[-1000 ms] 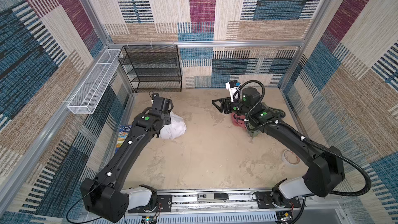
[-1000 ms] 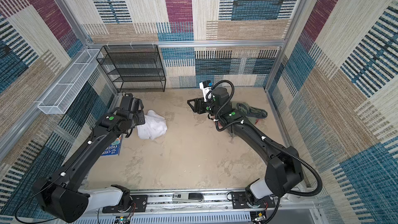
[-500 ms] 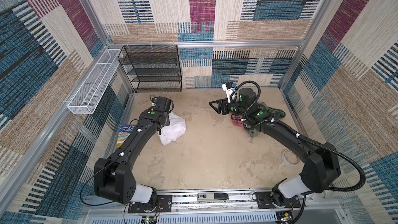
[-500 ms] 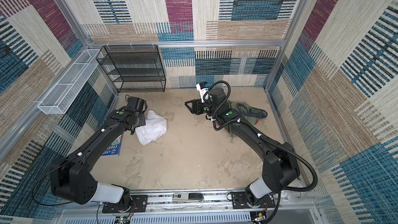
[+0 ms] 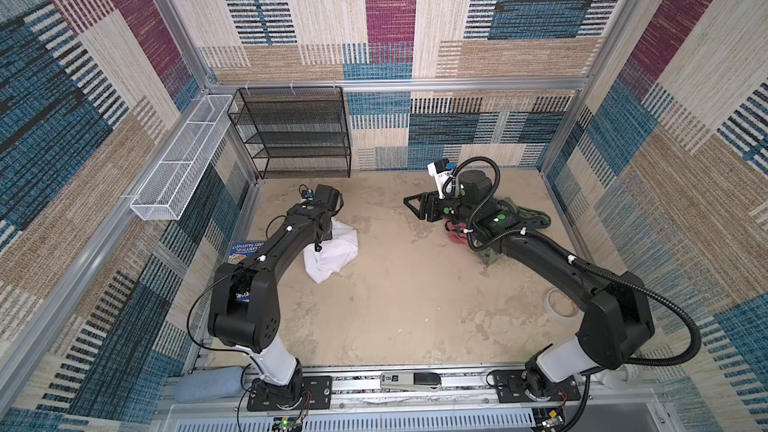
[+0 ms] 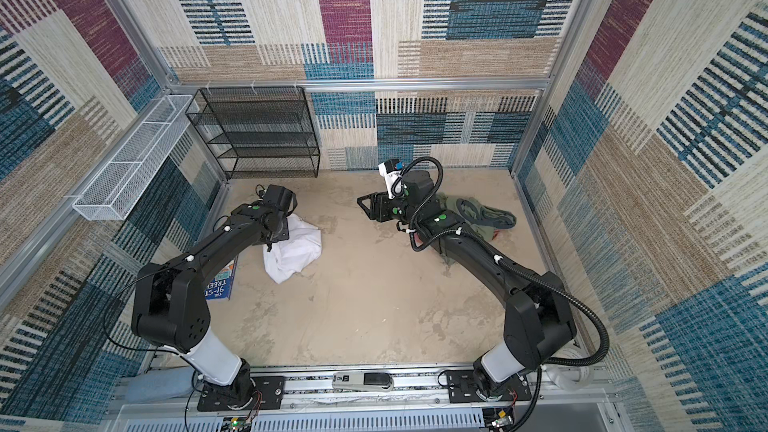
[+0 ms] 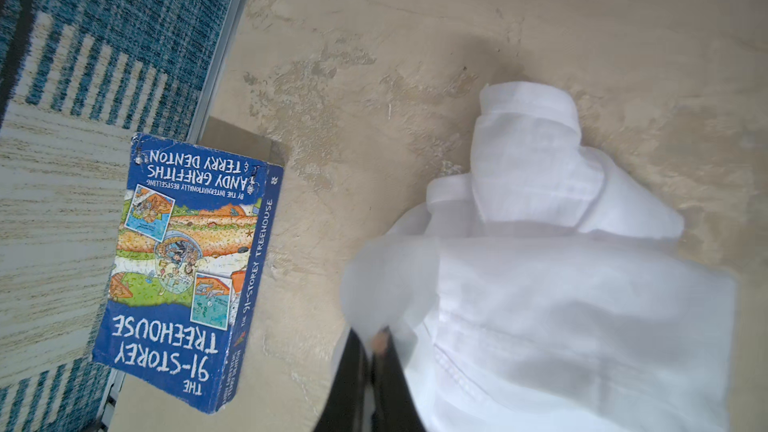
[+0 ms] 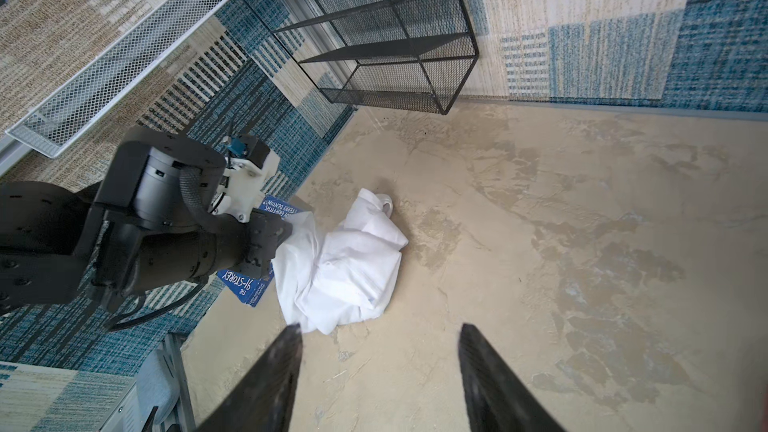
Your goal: Pick out a specific cloth from the pile
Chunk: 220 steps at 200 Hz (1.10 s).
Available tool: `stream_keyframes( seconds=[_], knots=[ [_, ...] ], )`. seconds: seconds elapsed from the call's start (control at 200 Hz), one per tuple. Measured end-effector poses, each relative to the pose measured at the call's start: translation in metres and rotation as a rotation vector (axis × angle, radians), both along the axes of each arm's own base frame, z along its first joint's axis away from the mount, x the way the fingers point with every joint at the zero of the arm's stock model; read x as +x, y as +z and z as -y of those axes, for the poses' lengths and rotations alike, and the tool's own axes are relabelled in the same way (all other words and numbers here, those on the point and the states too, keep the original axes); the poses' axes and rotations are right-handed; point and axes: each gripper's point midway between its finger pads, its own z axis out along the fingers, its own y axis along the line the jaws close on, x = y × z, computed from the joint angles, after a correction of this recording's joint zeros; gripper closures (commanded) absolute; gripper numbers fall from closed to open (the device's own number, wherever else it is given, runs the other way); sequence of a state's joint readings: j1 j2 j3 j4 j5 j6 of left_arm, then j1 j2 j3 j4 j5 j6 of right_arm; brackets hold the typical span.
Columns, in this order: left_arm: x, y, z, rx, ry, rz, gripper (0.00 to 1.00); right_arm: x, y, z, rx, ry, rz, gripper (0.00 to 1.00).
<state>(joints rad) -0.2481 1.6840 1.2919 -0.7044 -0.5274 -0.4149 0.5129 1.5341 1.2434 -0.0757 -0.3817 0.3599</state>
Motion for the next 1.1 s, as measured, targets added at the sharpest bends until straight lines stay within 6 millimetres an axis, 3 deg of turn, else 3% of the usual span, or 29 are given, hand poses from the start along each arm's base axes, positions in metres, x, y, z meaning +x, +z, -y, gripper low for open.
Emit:
stream_keyframes(
  seconds=[0.12,0.195,0.416,0.671,0.756,0.916,1.102],
  knots=[
    [0.003,-0.009,-0.001,0.001,0.013,-0.011,0.60,0.000,0.000,0.000,-0.001,-0.001,0.000,0.37],
    [0.004,-0.010,-0.002,-0.008,0.029,0.000,0.56,0.001,0.001,0.003,-0.005,-0.017,0.004,0.37],
    [0.006,0.008,0.004,-0.045,0.017,0.049,0.54,-0.008,0.007,0.010,-0.001,-0.030,0.019,0.36],
    [0.003,0.028,0.045,-0.072,-0.096,0.097,0.50,-0.015,0.001,0.022,-0.013,-0.072,0.013,0.35],
    [0.001,0.030,0.065,-0.079,-0.157,0.095,0.55,-0.015,-0.001,0.023,-0.012,-0.079,0.006,0.35],
    [-0.016,0.008,0.099,-0.119,-0.257,0.032,0.57,-0.015,-0.003,0.023,-0.011,-0.080,0.001,0.35],
    [-0.031,-0.028,0.118,-0.143,-0.306,-0.072,0.60,-0.015,-0.004,0.023,-0.006,-0.081,-0.005,0.35]
  ],
)
